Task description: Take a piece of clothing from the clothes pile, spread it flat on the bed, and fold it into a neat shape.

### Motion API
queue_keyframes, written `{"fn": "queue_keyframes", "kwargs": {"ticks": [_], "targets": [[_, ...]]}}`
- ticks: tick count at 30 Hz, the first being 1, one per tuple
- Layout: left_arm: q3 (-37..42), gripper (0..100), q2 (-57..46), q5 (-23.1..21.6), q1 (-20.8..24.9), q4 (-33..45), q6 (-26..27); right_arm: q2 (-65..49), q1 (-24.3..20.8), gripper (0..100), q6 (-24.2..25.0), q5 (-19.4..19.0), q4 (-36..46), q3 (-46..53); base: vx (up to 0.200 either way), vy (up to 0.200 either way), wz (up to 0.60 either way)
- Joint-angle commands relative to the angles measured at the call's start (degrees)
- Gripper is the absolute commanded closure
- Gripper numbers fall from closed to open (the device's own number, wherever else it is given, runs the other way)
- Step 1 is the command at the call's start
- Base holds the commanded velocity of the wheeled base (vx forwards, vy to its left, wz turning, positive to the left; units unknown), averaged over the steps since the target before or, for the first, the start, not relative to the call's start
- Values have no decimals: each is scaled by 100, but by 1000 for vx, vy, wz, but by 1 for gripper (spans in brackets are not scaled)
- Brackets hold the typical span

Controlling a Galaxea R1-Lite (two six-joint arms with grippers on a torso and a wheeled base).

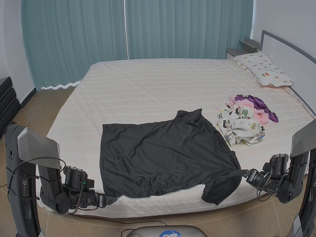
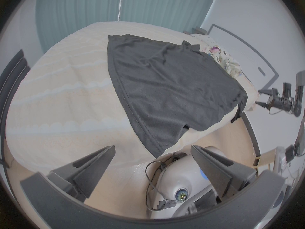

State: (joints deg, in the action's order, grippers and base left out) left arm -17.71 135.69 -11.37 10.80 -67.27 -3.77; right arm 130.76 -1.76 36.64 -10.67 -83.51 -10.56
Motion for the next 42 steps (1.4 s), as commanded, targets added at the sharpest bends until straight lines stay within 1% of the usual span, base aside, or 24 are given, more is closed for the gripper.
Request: {"fn": "queue_keyframes", "kwargs": {"ticks": [1,2,5,11,16,17,21,22,26,34,42], "targets": [[-83,0,194,39,19,21,95,38,-9,0,1,3,-8,1,0,0,0],[-250,0,221,135,27,38,104,38,-18,0,1,-6,-8,1,0,0,0],[-444,0,317,241,36,47,104,38,-9,0,1,3,-8,1,0,0,0],[-628,0,335,285,177,232,104,46,-9,0,1,-6,-8,-17,0,0,0],[-865,0,353,584,273,478,104,46,-9,0,1,-6,-8,-8,0,0,0],[-865,100,344,592,300,495,104,55,-9,0,1,-14,-8,-8,0,0,0],[-734,100,309,628,326,504,104,82,-9,0,1,-41,-8,-8,0,0,0],[-567,100,273,636,309,487,95,82,-9,0,1,-41,-8,-8,0,0,0],[-321,100,36,689,238,495,104,99,-44,0,1,-41,1,-8,0,0,0],[-224,100,-175,812,45,469,113,161,-53,0,-8,-41,-8,10,0,0,0],[13,100,-632,795,-78,460,43,169,-132,0,-8,-32,-113,27,0,0,0]]}}
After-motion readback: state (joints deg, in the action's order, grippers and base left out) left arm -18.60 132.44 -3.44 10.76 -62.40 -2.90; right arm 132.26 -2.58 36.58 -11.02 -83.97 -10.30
